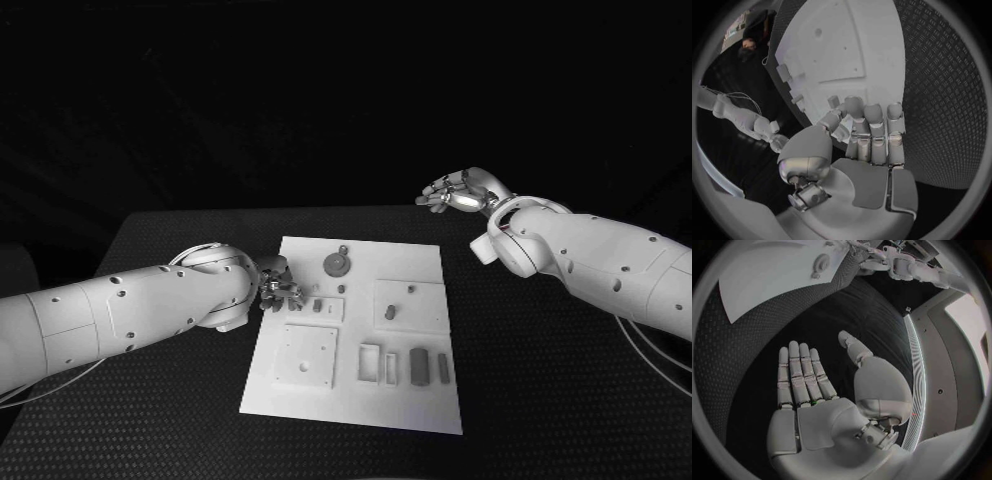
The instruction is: Assemble the parts on the task board
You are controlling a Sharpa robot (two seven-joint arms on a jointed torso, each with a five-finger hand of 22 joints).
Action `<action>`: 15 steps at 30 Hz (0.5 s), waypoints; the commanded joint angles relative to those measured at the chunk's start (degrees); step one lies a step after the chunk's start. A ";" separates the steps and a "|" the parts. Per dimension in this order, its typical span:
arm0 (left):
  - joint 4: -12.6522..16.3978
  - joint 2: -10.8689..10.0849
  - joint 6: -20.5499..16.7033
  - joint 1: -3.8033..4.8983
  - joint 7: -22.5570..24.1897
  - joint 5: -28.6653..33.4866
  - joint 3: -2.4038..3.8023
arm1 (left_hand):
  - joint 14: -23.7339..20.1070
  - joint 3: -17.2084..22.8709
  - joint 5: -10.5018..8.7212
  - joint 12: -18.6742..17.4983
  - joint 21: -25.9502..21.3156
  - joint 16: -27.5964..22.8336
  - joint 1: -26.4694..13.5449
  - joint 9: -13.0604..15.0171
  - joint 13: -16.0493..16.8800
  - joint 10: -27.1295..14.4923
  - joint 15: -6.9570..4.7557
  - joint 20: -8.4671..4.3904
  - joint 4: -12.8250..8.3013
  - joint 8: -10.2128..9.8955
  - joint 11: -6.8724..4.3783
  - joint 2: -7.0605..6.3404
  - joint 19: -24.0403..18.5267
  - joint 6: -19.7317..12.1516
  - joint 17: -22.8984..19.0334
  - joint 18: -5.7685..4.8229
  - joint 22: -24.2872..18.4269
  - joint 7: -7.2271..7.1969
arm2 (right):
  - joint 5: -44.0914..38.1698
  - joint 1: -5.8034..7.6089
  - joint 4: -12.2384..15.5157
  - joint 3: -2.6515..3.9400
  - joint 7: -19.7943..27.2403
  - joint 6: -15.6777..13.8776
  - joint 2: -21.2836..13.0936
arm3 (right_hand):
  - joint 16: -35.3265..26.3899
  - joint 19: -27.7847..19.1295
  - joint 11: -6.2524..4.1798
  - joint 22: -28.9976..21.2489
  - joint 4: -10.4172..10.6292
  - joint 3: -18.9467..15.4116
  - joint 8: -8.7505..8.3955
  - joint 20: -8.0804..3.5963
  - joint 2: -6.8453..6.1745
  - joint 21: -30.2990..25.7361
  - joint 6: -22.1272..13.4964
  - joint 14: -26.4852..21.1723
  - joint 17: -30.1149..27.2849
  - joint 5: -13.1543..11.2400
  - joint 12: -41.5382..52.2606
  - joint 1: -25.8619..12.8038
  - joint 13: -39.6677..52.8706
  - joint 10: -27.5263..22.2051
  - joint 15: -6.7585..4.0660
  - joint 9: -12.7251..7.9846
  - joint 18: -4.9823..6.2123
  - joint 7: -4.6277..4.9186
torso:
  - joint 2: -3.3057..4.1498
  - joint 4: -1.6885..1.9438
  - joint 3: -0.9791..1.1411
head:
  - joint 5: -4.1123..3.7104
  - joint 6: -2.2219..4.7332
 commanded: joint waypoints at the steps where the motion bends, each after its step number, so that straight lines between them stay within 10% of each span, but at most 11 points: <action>1: 0.18 0.20 -0.06 -0.06 -0.04 -0.98 0.00 | -0.03 0.31 0.32 0.28 0.41 0.42 0.18 0.13 0.13 -0.05 -0.34 -6.29 -0.02 0.22 -0.35 0.47 0.33 2.12 -0.08 -0.25 1.36 -1.62 | 0.05 -0.02 0.13 0.03 0.46 0.71 -0.03 | 0.32 -0.15 0.05 0.09 0.12 0.07 0.23 0.31 0.08 -0.23 -0.11 -0.30 -0.10 0.31 0.19 -0.33 -0.07 0.38 0.03 -0.06 0.43 0.86 | 0.00 0.03 0.00 | 0.06 -0.09; 15: 0.54 0.28 0.19 -0.77 -0.39 -4.52 -0.01 | 0.12 0.58 0.53 0.69 0.79 0.77 0.23 0.32 0.34 -0.04 -0.52 -6.40 -0.03 0.26 -0.46 0.31 0.43 2.24 -0.17 -0.25 1.36 -1.71 | 0.09 -0.03 0.17 0.03 0.47 0.76 -0.04 | 0.37 -0.15 0.05 0.13 0.17 0.07 0.24 0.34 0.16 -0.25 -0.10 -0.31 -0.17 0.39 0.23 -0.50 -0.19 0.38 0.03 -0.11 0.46 0.86 | 0.02 -0.04 0.00 | 0.04 -0.27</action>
